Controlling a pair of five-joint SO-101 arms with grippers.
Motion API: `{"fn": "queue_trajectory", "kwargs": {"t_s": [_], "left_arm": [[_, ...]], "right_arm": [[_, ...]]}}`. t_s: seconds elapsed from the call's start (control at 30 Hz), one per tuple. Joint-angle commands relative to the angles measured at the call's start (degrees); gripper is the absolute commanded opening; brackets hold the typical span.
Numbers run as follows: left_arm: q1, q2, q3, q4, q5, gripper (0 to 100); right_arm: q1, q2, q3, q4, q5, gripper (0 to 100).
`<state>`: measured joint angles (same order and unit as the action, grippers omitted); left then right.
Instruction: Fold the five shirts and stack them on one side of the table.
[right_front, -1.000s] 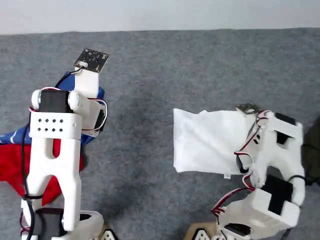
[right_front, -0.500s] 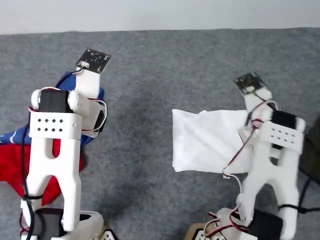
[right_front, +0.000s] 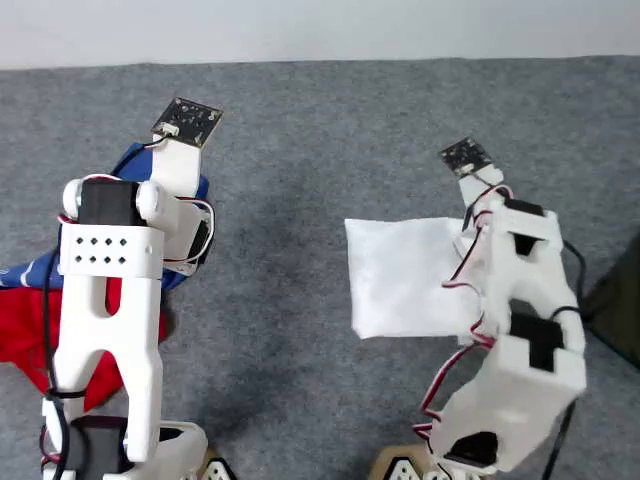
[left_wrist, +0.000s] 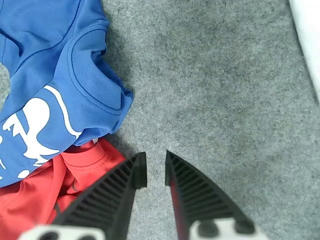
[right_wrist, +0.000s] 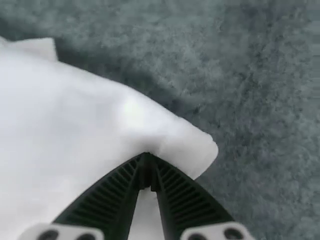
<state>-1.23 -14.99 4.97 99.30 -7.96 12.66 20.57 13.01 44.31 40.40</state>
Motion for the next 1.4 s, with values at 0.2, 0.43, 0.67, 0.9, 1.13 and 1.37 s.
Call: {"fn": "queue_trajectory", "kwargs": {"t_s": [0.2, 0.43, 0.67, 0.9, 1.13, 1.37], "left_arm": [[0.00, -2.46, -0.48, 0.79, -0.62, 7], [0.00, -2.46, -0.48, 0.79, -0.62, 7], [-0.09, -2.46, -0.48, 0.88, -0.70, 7], [0.00, -2.46, -0.48, 0.88, -0.70, 7], [0.26, -2.37, -0.48, 0.79, -0.70, 7], [0.35, -2.37, -0.48, 1.05, -0.70, 7]], "right_arm": [[1.36, -0.57, -11.16, 9.10, 0.18, 0.9], [-3.12, -8.84, -11.16, 19.12, -0.26, 0.9], [-6.02, -16.75, -11.16, 28.88, -10.02, 0.9], [-4.53, -19.47, -10.90, 35.38, -13.89, 0.9], [-3.12, -19.47, -5.89, 32.40, -22.15, 18.0], [-2.07, -18.42, -5.71, 31.69, -29.89, 35.2]]}}
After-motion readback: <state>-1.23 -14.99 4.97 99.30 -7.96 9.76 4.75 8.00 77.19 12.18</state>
